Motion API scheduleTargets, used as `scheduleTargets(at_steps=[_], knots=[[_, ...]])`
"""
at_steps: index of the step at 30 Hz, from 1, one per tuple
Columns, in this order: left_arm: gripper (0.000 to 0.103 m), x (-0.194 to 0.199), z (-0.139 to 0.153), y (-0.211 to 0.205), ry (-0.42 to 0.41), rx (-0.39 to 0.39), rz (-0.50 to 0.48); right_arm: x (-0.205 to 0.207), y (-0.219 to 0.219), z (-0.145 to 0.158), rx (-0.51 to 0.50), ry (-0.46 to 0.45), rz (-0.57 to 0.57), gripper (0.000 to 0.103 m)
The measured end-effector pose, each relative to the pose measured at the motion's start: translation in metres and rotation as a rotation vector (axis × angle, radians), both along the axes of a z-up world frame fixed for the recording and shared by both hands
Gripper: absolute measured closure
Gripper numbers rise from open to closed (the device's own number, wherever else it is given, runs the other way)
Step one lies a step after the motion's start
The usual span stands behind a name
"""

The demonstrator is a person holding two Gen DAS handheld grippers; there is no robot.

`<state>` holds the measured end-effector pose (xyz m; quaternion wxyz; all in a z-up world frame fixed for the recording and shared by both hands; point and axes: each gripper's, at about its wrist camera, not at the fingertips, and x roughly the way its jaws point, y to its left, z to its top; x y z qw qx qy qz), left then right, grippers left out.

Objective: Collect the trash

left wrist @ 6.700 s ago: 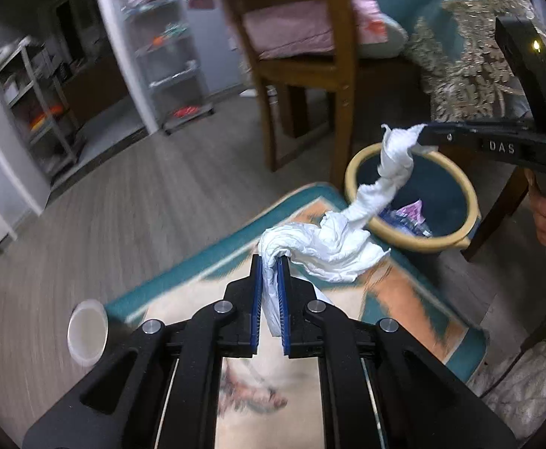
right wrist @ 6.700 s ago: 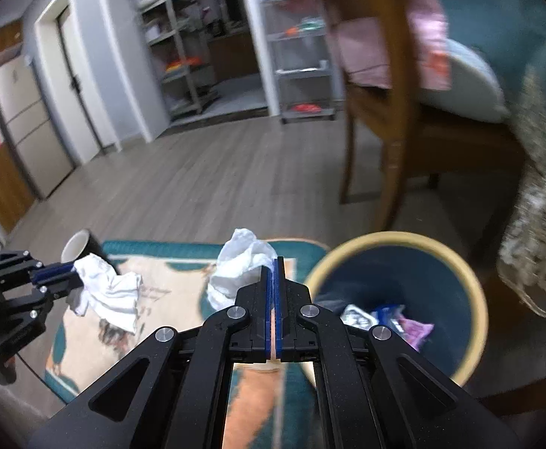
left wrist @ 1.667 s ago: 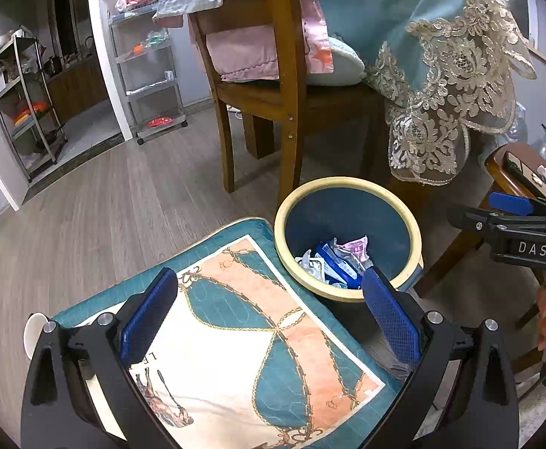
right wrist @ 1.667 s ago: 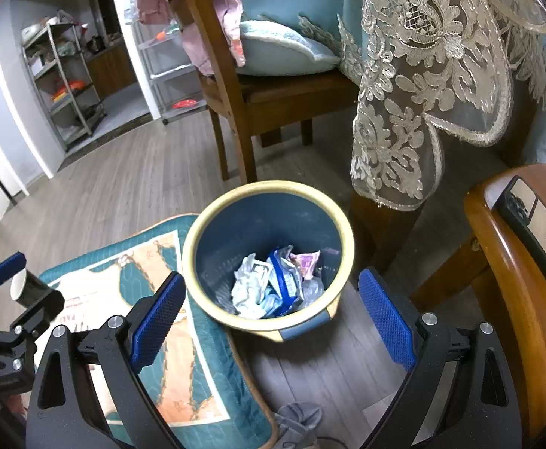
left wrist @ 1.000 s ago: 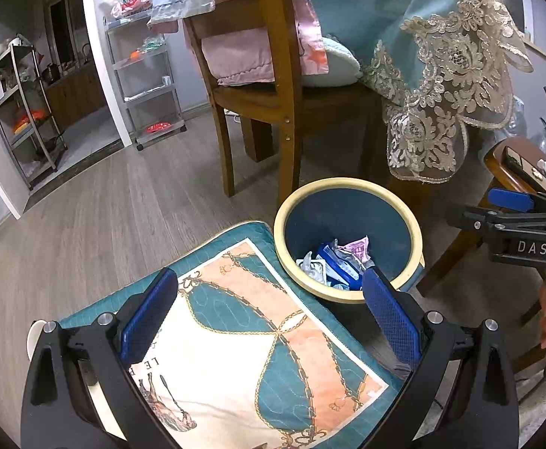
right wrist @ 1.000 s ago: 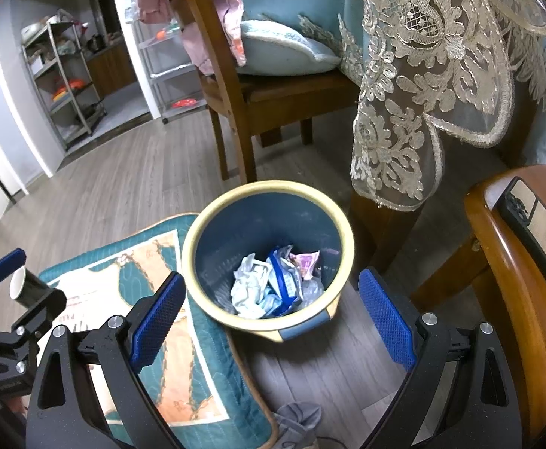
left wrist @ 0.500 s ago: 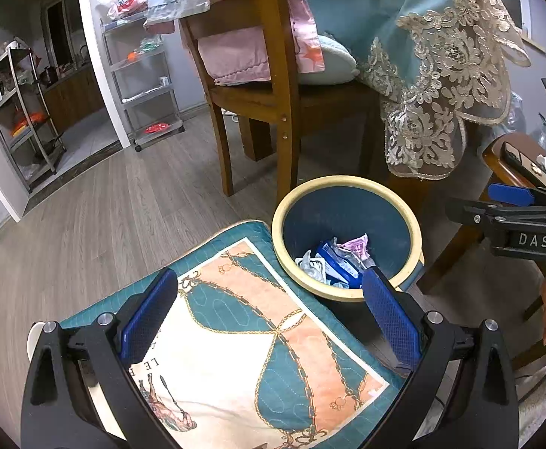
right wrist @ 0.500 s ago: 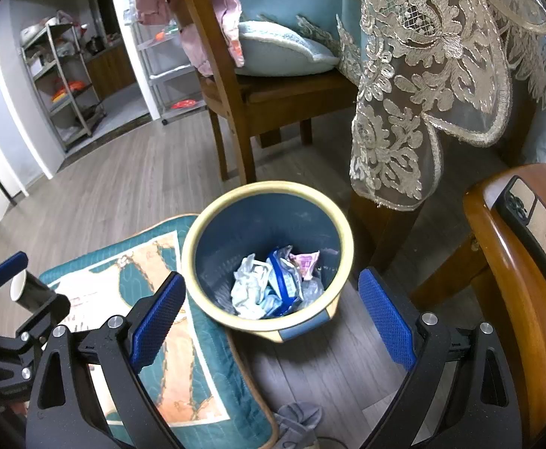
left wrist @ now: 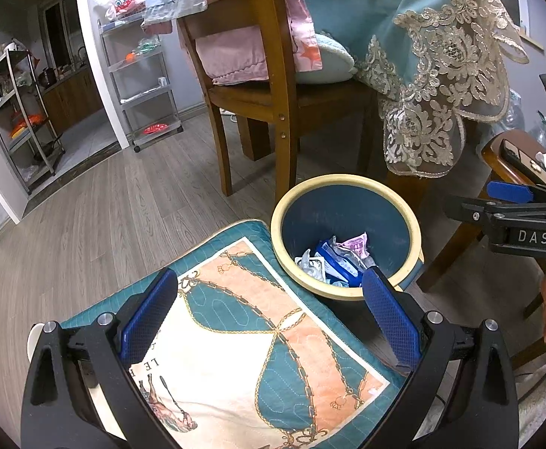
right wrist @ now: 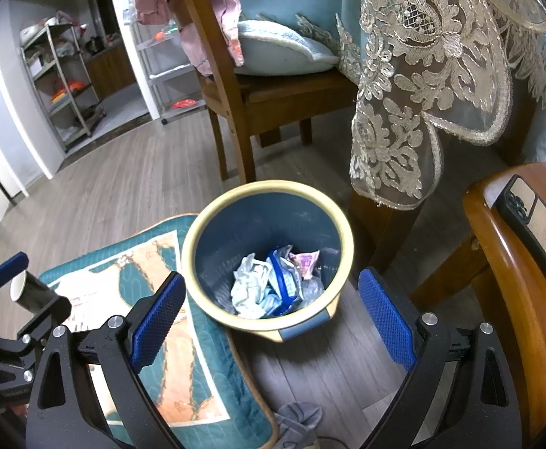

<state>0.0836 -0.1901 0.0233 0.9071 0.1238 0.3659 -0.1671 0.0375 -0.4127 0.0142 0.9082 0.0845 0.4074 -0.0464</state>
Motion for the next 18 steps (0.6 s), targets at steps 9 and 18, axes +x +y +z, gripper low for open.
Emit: scheduleTargets(at_steps=[9,18], knots=[[0.006,-0.0039,0.0005,-0.0003,-0.021,0.001,-0.015,0.0004,0.0002,-0.0005,0.001,0.002,0.000,0.010],[0.006,-0.0046,0.0035,0.0011,-0.036,-0.002,-0.033,0.0009,-0.0001,0.0001,0.001,0.001,0.000,0.010]])
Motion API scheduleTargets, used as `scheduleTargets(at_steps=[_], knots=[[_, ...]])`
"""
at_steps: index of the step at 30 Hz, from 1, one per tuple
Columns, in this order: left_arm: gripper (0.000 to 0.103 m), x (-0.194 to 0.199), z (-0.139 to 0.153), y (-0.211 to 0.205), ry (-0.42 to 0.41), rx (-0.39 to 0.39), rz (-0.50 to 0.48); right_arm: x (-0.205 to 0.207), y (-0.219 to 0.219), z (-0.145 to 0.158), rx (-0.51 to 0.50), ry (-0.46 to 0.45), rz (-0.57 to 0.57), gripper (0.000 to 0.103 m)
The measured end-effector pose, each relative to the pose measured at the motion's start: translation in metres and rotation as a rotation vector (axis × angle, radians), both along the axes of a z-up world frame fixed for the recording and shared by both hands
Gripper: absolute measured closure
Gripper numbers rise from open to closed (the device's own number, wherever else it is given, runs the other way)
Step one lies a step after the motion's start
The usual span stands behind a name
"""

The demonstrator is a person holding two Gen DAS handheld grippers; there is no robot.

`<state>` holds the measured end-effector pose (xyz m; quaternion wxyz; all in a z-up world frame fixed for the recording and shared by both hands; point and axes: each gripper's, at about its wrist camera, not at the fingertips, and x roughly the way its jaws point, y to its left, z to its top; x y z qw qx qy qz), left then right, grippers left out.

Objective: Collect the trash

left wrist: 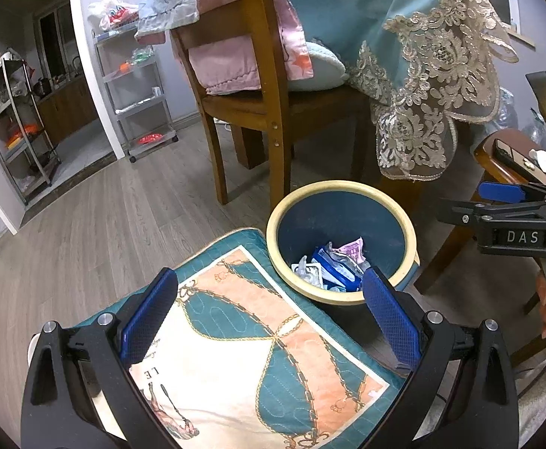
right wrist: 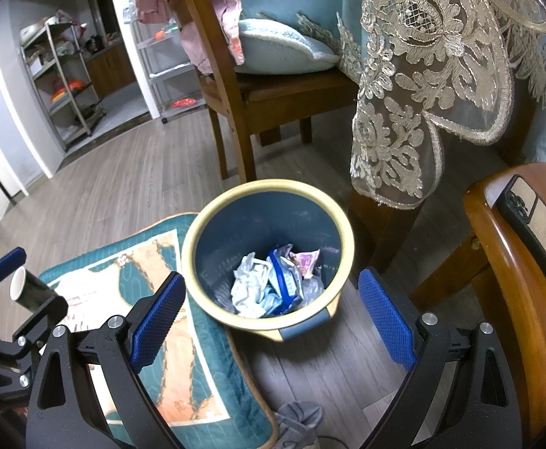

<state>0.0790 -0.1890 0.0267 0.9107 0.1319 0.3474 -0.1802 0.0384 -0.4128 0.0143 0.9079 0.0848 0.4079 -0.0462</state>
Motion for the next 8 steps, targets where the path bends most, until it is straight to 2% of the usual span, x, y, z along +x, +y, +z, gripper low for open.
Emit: scheduleTargets(at_steps=[8], knots=[[0.006,0.0009,-0.0007,-0.0010,0.008,0.018,0.000,0.0000,0.0002,0.0000,0.000,0.001,-0.001,0.010]])
